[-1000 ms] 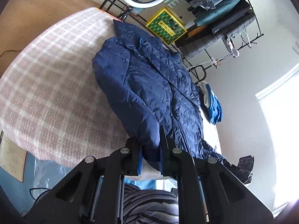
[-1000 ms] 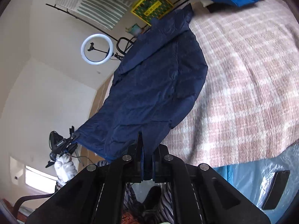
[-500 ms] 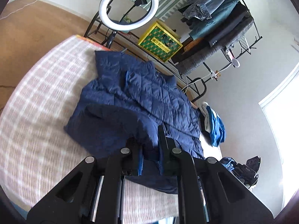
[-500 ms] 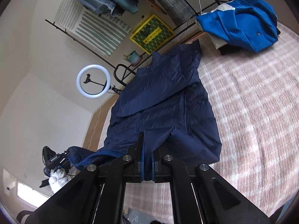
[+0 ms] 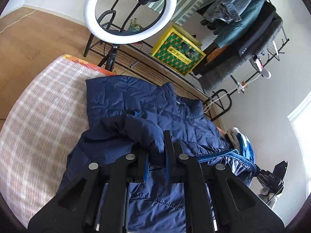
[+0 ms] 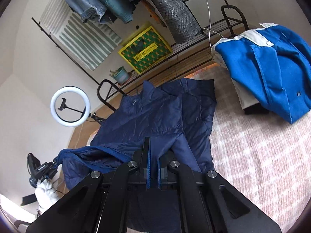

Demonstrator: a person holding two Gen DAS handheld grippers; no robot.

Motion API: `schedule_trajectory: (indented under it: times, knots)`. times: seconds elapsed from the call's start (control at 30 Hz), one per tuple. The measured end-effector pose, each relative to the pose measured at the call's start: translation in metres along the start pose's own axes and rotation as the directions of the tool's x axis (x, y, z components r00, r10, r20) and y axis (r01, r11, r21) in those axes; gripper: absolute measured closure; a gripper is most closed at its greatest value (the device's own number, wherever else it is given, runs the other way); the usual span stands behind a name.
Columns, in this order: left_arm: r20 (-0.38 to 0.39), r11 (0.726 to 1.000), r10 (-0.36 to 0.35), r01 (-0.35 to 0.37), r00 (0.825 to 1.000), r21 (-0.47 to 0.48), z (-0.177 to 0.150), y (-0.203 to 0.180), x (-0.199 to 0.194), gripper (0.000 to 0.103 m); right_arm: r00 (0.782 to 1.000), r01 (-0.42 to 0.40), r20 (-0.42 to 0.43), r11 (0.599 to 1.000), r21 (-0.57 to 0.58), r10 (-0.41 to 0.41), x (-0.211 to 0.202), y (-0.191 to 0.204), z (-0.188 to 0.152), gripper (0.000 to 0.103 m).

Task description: Fold large clothes

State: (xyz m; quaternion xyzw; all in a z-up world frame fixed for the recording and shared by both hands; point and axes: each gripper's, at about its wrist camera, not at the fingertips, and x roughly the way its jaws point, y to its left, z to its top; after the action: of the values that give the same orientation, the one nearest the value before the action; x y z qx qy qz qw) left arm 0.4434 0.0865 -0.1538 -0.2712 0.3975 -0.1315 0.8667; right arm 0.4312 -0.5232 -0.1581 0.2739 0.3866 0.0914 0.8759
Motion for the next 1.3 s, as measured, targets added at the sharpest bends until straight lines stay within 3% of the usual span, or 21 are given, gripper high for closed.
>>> schedule_trajectory:
  times: [0.23,0.37,0.53,0.67,0.8,0.87,0.93,1.0,1.07,1.13,1.3]
  knots:
    - [-0.055,0.991,0.128,-0.126,0.990,0.039,0.005,0.015,0.066,0.092,0.989,0.139,-0.044,0.990,-0.014,-0.140,0.061,-0.009,0.015,0.100]
    - [-0.085,0.985,0.168,-0.165,0.982,0.046,0.002,0.025,0.092,0.092,0.981,0.179,-0.077,0.984,-0.015,-0.179,0.083,-0.020,0.012,0.100]
    - [-0.104,0.982,0.186,-0.180,0.977,0.062,0.001,0.028,0.103,0.090,0.978,0.180,-0.103,0.983,-0.045,-0.184,0.092,-0.023,0.011,0.099]
    - [-0.129,0.984,0.168,-0.158,0.977,0.085,0.008,0.023,0.098,0.073,0.976,0.167,-0.125,0.981,-0.099,-0.179,0.092,-0.020,0.016,0.097]
    - [-0.118,0.988,0.128,-0.117,0.985,0.097,0.018,0.022,0.081,0.069,0.978,0.137,-0.142,0.984,-0.117,-0.153,0.091,-0.019,0.018,0.093]
    - [-0.103,0.990,0.115,-0.105,0.988,0.097,0.023,0.023,0.072,0.058,0.979,0.117,-0.150,0.984,-0.132,-0.136,0.088,-0.017,0.017,0.088]
    - [-0.100,0.993,0.098,-0.091,0.990,0.074,0.030,0.028,0.067,0.042,0.980,0.106,-0.150,0.984,-0.143,-0.127,0.087,-0.016,0.017,0.072]
    - [-0.080,0.993,0.113,-0.109,0.990,0.053,0.037,0.034,0.059,0.042,0.981,0.102,-0.153,0.986,-0.130,-0.122,0.086,-0.020,0.018,0.062]
    - [-0.034,0.988,0.133,-0.130,0.991,0.081,0.040,0.039,0.046,0.042,0.983,0.104,-0.141,0.988,-0.111,-0.119,0.080,-0.023,0.020,0.061]
    - [-0.037,0.984,0.140,-0.134,0.990,0.120,0.038,0.045,0.041,0.042,0.989,0.077,-0.115,0.992,-0.095,-0.088,0.068,-0.028,0.024,0.060]
    - [-0.188,0.965,0.202,-0.162,0.961,0.208,0.016,0.064,0.066,0.042,0.989,0.103,-0.086,0.981,-0.163,-0.118,0.044,-0.039,0.012,0.048]
